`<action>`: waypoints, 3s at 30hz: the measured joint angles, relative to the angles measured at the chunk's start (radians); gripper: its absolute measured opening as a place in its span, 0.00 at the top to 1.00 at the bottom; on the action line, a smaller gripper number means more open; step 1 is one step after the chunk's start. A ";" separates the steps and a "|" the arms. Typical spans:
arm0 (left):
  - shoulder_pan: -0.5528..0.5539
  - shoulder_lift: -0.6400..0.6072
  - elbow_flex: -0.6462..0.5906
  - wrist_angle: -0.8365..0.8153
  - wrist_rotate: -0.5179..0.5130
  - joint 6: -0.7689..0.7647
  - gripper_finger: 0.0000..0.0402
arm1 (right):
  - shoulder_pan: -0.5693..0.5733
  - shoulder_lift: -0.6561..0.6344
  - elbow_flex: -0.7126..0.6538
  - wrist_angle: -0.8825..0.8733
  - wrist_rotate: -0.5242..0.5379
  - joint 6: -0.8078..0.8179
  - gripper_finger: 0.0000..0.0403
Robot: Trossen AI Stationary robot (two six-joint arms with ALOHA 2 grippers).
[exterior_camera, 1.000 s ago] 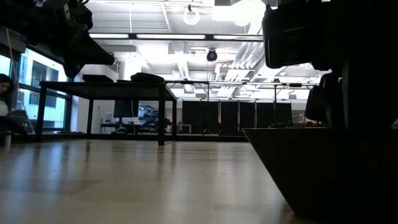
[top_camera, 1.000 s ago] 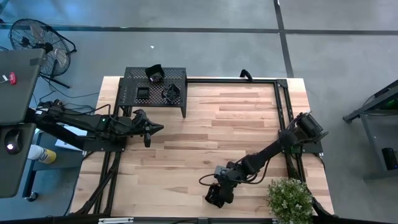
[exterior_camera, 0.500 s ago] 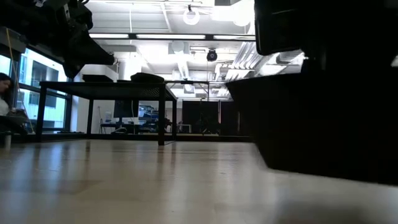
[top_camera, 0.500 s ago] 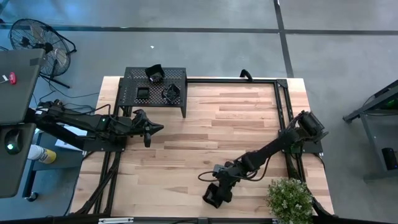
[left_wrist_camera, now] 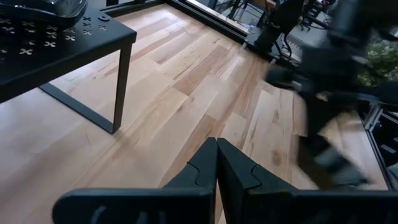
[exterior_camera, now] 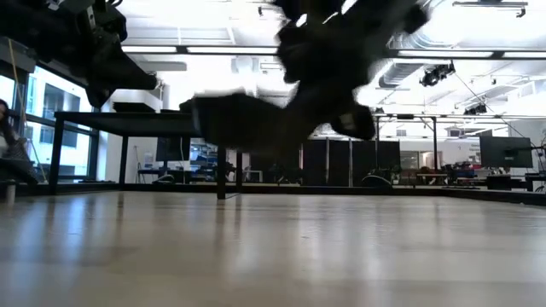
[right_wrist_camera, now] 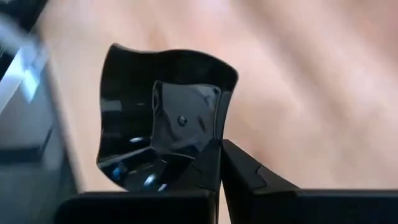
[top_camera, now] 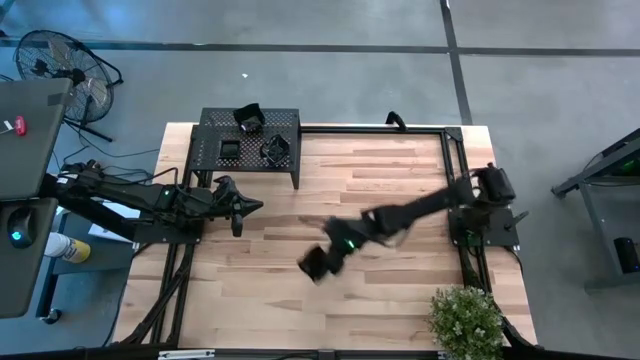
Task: Pick & Place Mini shaped plates
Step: Stack the black distorted square plate on the other black distorted square plate on the shelf
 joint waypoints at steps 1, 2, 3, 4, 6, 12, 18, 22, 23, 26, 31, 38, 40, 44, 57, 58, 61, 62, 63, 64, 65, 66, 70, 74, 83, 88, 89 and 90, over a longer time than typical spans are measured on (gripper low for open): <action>0.000 0.000 0.000 -0.002 0.000 0.000 1.00 | -0.037 0.021 0.025 -0.005 0.006 -0.024 1.00; 0.000 0.000 0.000 -0.002 0.000 0.000 1.00 | -0.073 0.047 0.056 -0.006 0.009 -0.054 1.00; 0.000 0.000 0.001 -0.006 0.000 0.000 1.00 | -0.106 0.079 0.091 -0.004 0.010 -0.082 1.00; 0.000 0.000 0.001 -0.009 0.000 0.000 1.00 | -0.135 0.114 0.135 -0.007 0.009 -0.112 1.00; 0.000 0.000 0.001 -0.019 0.001 -0.001 1.00 | -0.177 0.191 0.234 -0.037 0.004 -0.164 1.00; 0.000 0.000 0.001 -0.031 0.002 -0.002 1.00 | -0.213 0.404 0.522 -0.151 -0.010 -0.230 1.00; 0.000 0.000 0.001 -0.069 0.002 -0.021 1.00 | -0.215 0.481 0.655 -0.181 0.000 -0.230 0.91; 0.000 0.000 0.001 -0.122 0.012 -0.086 1.00 | -0.214 0.449 0.662 -0.190 0.022 -0.231 0.78; 0.000 0.000 0.001 -0.132 0.020 -0.110 1.00 | -0.215 0.434 0.662 -0.203 0.025 -0.241 0.75; 0.000 0.004 0.010 -0.190 0.036 -0.177 1.00 | -0.216 0.379 0.662 -0.258 0.015 -0.325 0.70; 0.000 0.077 0.058 -0.292 0.040 -0.214 1.00 | -0.202 0.290 0.605 -0.250 0.035 -0.487 0.81; 0.000 0.275 0.122 -0.306 0.101 -0.271 0.97 | -0.212 0.111 0.232 0.095 -0.013 -0.467 0.95; 0.000 0.338 0.142 -0.312 0.107 -0.310 0.94 | -0.223 0.037 0.132 0.156 -0.004 -0.457 0.93; 0.002 0.451 0.184 -0.314 0.159 -0.314 0.84 | -0.248 -0.102 -0.044 0.224 -0.002 -0.461 0.95; 0.136 0.699 0.243 -0.288 0.298 -0.249 0.71 | -0.331 -0.449 -0.395 0.387 0.033 -0.474 0.99; 0.150 0.711 0.243 -0.272 0.321 -0.220 0.71 | -0.335 -0.464 -0.413 0.399 0.034 -0.473 0.99; 0.180 0.734 0.244 -0.244 0.397 -0.148 0.72 | -0.342 -0.500 -0.448 0.405 0.036 -0.466 0.99; 0.187 0.736 0.247 -0.247 0.417 -0.135 0.74 | -0.345 -0.511 -0.457 0.407 0.035 -0.466 0.99; 0.192 0.736 0.251 -0.255 0.427 -0.121 0.76 | -0.345 -0.517 -0.463 0.407 0.035 -0.466 0.99; 0.196 0.735 0.255 -0.258 0.435 -0.108 0.79 | -0.345 -0.523 -0.468 0.411 0.034 -0.466 0.99; 0.199 0.735 0.262 -0.262 0.440 -0.099 0.83 | -0.345 -0.526 -0.473 0.410 0.035 -0.466 0.99; 0.203 0.732 0.269 -0.267 0.446 -0.089 0.88 | -0.345 -0.526 -0.475 0.404 0.035 -0.466 0.99; 0.239 0.723 0.325 -0.317 0.500 -0.055 0.97 | -0.345 -0.526 -0.475 0.406 0.035 -0.478 1.00; 0.282 0.697 0.429 -0.425 0.504 0.008 0.99 | -0.345 -0.526 -0.475 0.406 0.035 -0.492 0.99; 0.339 0.687 0.568 -0.693 0.545 0.083 0.92 | -0.345 -0.526 -0.474 0.405 0.031 -0.522 0.99; 0.256 0.757 0.503 -0.588 0.538 0.100 0.76 | -0.345 -0.526 -0.474 0.405 0.033 -0.524 0.99; 0.241 0.774 0.490 -0.556 0.538 0.100 0.72 | -0.345 -0.526 -0.474 0.405 0.034 -0.526 1.00; 0.228 0.794 0.481 -0.530 0.535 0.101 0.70 | -0.345 -0.526 -0.474 0.405 0.035 -0.529 1.00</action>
